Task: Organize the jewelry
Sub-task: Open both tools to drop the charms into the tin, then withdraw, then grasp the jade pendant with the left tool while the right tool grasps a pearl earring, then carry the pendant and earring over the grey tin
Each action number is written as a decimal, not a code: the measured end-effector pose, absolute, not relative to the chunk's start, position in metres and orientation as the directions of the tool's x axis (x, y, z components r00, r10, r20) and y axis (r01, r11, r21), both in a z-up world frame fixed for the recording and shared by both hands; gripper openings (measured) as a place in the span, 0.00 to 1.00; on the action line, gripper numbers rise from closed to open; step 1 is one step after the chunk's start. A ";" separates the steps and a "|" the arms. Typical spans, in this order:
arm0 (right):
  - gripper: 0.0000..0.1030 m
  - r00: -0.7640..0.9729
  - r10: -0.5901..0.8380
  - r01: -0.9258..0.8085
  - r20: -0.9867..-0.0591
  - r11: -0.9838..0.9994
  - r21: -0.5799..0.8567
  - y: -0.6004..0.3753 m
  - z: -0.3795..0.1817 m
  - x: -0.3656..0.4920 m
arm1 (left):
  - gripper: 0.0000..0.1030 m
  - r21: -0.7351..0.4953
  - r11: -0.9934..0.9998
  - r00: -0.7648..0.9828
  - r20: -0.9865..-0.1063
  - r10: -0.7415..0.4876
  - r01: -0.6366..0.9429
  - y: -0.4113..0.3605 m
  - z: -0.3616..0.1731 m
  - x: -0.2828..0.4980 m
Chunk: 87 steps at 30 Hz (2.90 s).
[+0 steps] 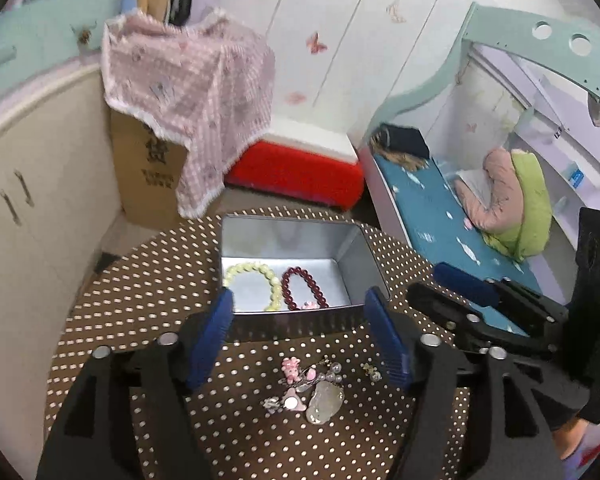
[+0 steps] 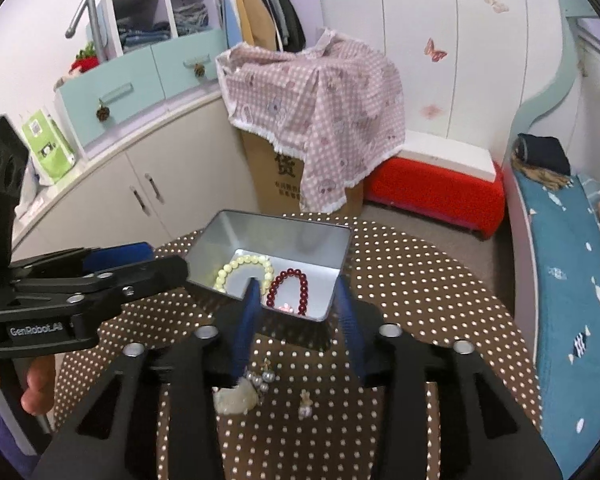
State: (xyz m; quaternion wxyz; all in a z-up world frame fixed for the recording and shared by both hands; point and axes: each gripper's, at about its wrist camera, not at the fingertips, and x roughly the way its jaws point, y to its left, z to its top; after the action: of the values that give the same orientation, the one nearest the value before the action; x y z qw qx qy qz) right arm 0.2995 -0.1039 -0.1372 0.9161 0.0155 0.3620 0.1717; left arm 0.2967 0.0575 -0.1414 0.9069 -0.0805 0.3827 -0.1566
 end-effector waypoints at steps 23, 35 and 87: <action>0.51 0.667 0.281 -0.249 -0.690 0.957 0.150 -0.161 -0.178 0.222 | 0.74 -0.105 0.962 0.705 -0.661 -0.257 0.252 0.011 -0.197 0.217; 0.51 0.616 0.310 -0.241 -0.724 0.949 0.202 -0.177 -0.214 0.232 | 0.69 -0.103 0.967 0.619 -0.750 -0.231 0.235 -0.012 -0.236 0.229; 0.11 0.551 0.282 -0.373 -0.786 0.925 0.071 -0.088 -0.231 0.265 | 0.18 -0.251 0.933 0.561 -0.748 -0.356 0.258 0.042 -0.237 0.212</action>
State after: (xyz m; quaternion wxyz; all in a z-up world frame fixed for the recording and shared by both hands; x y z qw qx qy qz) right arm 0.2651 -0.0884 -0.2311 0.8790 -0.0519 0.4360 0.1862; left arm 0.2122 0.0417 -0.2367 0.8816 -0.0563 0.4351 -0.1739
